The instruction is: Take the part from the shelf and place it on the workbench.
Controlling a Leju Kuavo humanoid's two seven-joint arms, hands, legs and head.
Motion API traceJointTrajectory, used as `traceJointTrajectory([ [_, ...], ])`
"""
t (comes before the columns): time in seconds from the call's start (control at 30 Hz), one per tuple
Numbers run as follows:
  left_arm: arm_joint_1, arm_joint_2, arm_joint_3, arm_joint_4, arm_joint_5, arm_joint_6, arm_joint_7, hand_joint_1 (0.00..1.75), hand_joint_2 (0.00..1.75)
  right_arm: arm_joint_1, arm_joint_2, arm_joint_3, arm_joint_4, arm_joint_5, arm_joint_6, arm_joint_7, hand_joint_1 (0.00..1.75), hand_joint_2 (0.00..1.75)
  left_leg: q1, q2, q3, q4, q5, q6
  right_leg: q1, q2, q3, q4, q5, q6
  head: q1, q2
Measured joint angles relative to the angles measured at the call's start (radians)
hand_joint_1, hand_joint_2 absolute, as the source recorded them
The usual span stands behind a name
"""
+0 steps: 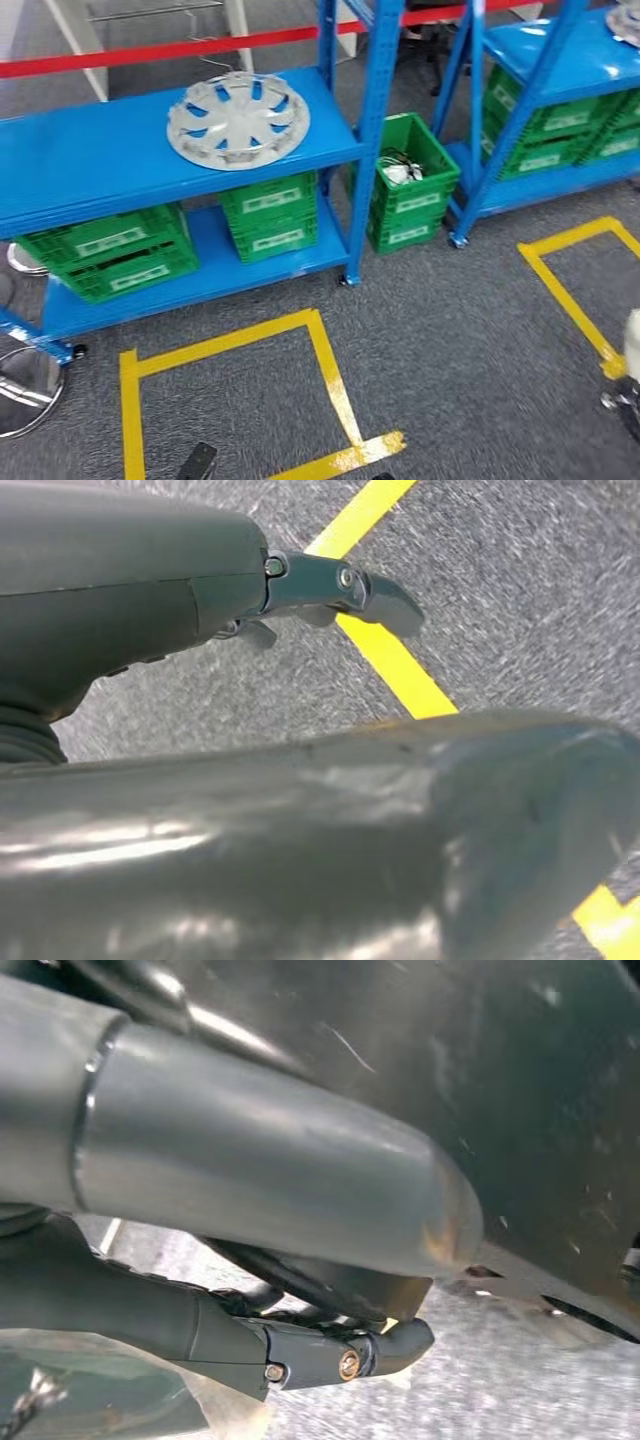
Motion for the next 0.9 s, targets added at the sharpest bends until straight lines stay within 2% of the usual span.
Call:
traceJointTrajectory([
  [0.03,-0.001,-0.001,0.0,0.0,0.0,0.0,0.0,0.0,0.0,-0.002,0.0,0.0,0.0,0.0,0.001,-0.001,0.0,0.0,0.001,-0.014,0.0,0.0,0.0,0.0,-0.001,0.007,-0.034,0.063,-0.02,0.003,0.001,0.0],
  [0.07,0.0,-0.002,0.0,0.0,0.0,0.0,0.0,0.0,0.0,-0.004,0.0,0.0,0.0,0.0,0.002,-0.002,0.0,0.0,0.002,-0.029,0.001,0.001,0.0,0.0,-0.002,0.009,-0.055,0.098,-0.022,0.006,0.002,0.0],
  [0.1,0.001,-0.003,0.0,0.0,0.0,0.0,0.0,0.0,0.0,-0.006,0.0,0.0,0.0,0.0,0.002,-0.002,0.0,0.0,0.003,-0.044,0.002,0.001,0.0,0.0,-0.004,0.01,-0.06,0.097,-0.004,0.008,0.002,0.0],
  [0.13,0.002,-0.003,0.0,0.0,0.0,-0.001,0.0,0.0,0.0,-0.006,0.0,0.0,0.0,0.0,0.002,-0.001,0.0,0.0,0.005,-0.059,0.003,0.002,0.0,-0.002,-0.007,0.013,-0.046,0.056,0.032,0.011,0.002,0.0],
  [0.17,0.002,-0.003,0.0,0.0,0.0,-0.001,0.0,0.0,0.0,-0.006,0.0,0.0,0.0,0.0,0.002,-0.001,0.0,0.0,0.007,-0.075,0.003,0.005,-0.001,-0.006,-0.013,0.027,-0.022,-0.008,0.072,0.015,0.002,0.0],
  [0.2,0.001,-0.003,0.0,0.0,0.0,-0.002,0.0,0.0,0.0,-0.004,0.0,0.0,0.001,0.0,0.003,0.0,0.0,0.0,0.008,-0.091,0.001,0.01,-0.002,-0.012,-0.019,0.053,0.003,-0.071,0.1,0.019,0.003,0.0],
  [0.23,0.0,-0.003,0.001,0.0,0.0,-0.002,0.0,0.0,0.0,-0.003,0.001,0.0,0.001,0.0,0.003,0.0,0.0,0.0,0.008,-0.105,-0.004,0.015,-0.003,-0.019,-0.023,0.076,0.024,-0.118,0.116,0.018,0.004,0.0],
  [0.27,0.0,-0.002,0.001,0.0,0.0,-0.002,0.0,0.0,0.0,-0.003,0.002,0.0,0.002,0.0,0.003,-0.001,0.0,0.0,0.009,-0.117,-0.009,0.019,-0.002,-0.026,-0.025,0.094,0.036,-0.142,0.118,0.015,0.005,0.0],
  [0.3,0.0,-0.002,0.001,0.0,0.0,-0.002,0.0,0.0,0.0,-0.002,0.002,0.0,0.003,0.0,0.004,-0.001,0.0,0.0,0.009,-0.128,-0.014,0.021,0.001,-0.032,-0.024,0.1,0.04,-0.146,0.114,0.009,0.005,0.0],
  [0.33,0.002,-0.001,0.001,0.0,0.0,-0.002,0.0,0.0,0.0,-0.003,0.002,0.0,0.002,0.0,0.004,0.0,0.0,0.0,0.01,-0.138,-0.017,0.02,0.003,-0.037,-0.023,0.09,0.043,-0.146,0.115,0.001,0.004,0.0],
  [0.37,0.005,-0.001,0.001,0.0,0.0,-0.002,0.0,0.0,0.0,-0.004,0.003,0.0,0.002,0.0,0.004,0.0,0.0,0.0,0.01,-0.133,-0.019,0.023,0.003,-0.042,-0.024,0.079,0.044,-0.148,0.117,-0.005,0.004,0.0],
  [0.43,0.006,0.0,0.001,0.0,0.0,-0.002,0.0,0.0,0.0,-0.004,0.003,0.0,0.002,0.0,0.004,0.0,0.0,0.0,0.008,-0.09,-0.038,0.064,-0.023,-0.052,-0.024,0.053,0.049,-0.152,0.119,-0.017,-0.001,0.0],
  [0.47,0.004,0.001,0.002,0.0,0.0,-0.002,0.0,0.0,0.0,-0.002,0.004,0.0,0.002,0.0,0.004,0.001,0.0,0.0,0.008,-0.059,-0.061,0.113,-0.049,-0.056,-0.023,0.038,0.051,-0.153,0.118,-0.022,-0.004,0.0],
  [0.5,0.001,0.0,0.002,0.0,0.0,-0.002,-0.001,0.0,0.0,-0.001,0.003,0.0,0.002,0.0,0.004,0.001,0.0,0.0,0.008,-0.038,-0.09,0.176,-0.08,-0.06,-0.021,0.023,0.052,-0.154,0.116,-0.026,-0.006,0.0],
  [0.53,0.0,0.0,0.002,0.0,0.0,-0.002,-0.001,0.0,0.0,0.0,0.003,0.0,0.002,0.0,0.004,0.002,0.0,0.0,0.01,-0.029,-0.12,0.24,-0.106,-0.062,-0.019,0.007,0.052,-0.154,0.114,-0.03,-0.006,0.0],
  [0.57,0.001,0.0,0.002,0.0,0.0,-0.002,-0.001,0.0,0.0,0.001,0.002,0.0,0.002,0.0,0.004,0.003,0.0,0.0,0.011,-0.025,-0.14,0.282,-0.116,-0.062,-0.017,-0.007,0.053,-0.154,0.112,-0.032,-0.007,0.0],
  [0.6,0.003,0.001,0.002,0.0,0.0,-0.003,-0.001,0.0,0.0,0.001,0.002,0.0,0.002,0.0,0.004,0.003,0.0,0.0,0.012,-0.023,-0.144,0.294,-0.11,-0.06,-0.015,-0.02,0.054,-0.154,0.11,-0.034,-0.007,0.0],
  [0.63,0.005,0.001,0.002,0.0,0.0,-0.003,-0.001,0.0,0.0,0.001,0.001,0.0,0.002,0.001,0.004,0.003,0.0,0.0,0.011,-0.02,-0.129,0.265,-0.085,-0.055,-0.012,-0.032,0.057,-0.154,0.108,-0.035,-0.007,0.0],
  [0.67,0.006,0.001,0.002,0.0,0.0,-0.003,-0.001,0.0,0.0,0.002,0.001,0.0,0.002,0.001,0.005,0.003,0.0,0.0,0.008,-0.01,-0.098,0.206,-0.049,-0.048,-0.009,-0.044,0.061,-0.154,0.105,-0.035,-0.007,0.0],
  [0.73,0.003,0.001,0.003,0.0,0.0,-0.004,-0.001,0.0,0.0,0.005,0.001,0.0,0.002,0.001,0.005,0.003,0.0,0.0,-0.004,0.032,-0.036,0.083,-0.007,-0.031,-0.003,-0.066,0.068,-0.155,0.097,-0.032,-0.006,0.0],
  [0.77,0.0,0.001,0.003,0.0,0.0,-0.005,-0.001,0.0,0.0,0.007,0.001,0.0,0.002,0.001,0.005,0.003,0.0,0.0,-0.01,0.047,-0.02,0.047,-0.002,-0.025,0.0,-0.076,0.069,-0.156,0.095,-0.029,-0.006,0.0],
  [0.8,-0.001,0.001,0.003,0.0,0.0,-0.006,-0.001,0.0,0.0,0.008,0.001,0.0,0.002,0.001,0.005,0.003,0.0,0.0,-0.014,0.054,-0.015,0.033,-0.008,-0.021,0.002,-0.086,0.07,-0.158,0.093,-0.025,-0.006,0.0],
  [0.87,0.002,0.002,0.003,0.0,0.0,-0.007,-0.002,0.0,0.0,0.009,0.001,0.0,0.001,0.0,0.005,0.003,0.0,0.0,-0.012,0.037,-0.013,0.019,-0.006,-0.016,0.004,-0.101,0.074,-0.163,0.09,-0.017,-0.006,0.0],
  [0.9,0.005,0.002,0.003,0.0,-0.001,-0.007,-0.002,0.0,0.0,0.009,0.0,0.0,0.001,-0.001,0.005,0.0,0.0,0.0,-0.008,0.029,-0.007,0.01,-0.003,-0.013,0.004,-0.09,0.074,-0.161,0.085,-0.013,-0.005,0.0],
])
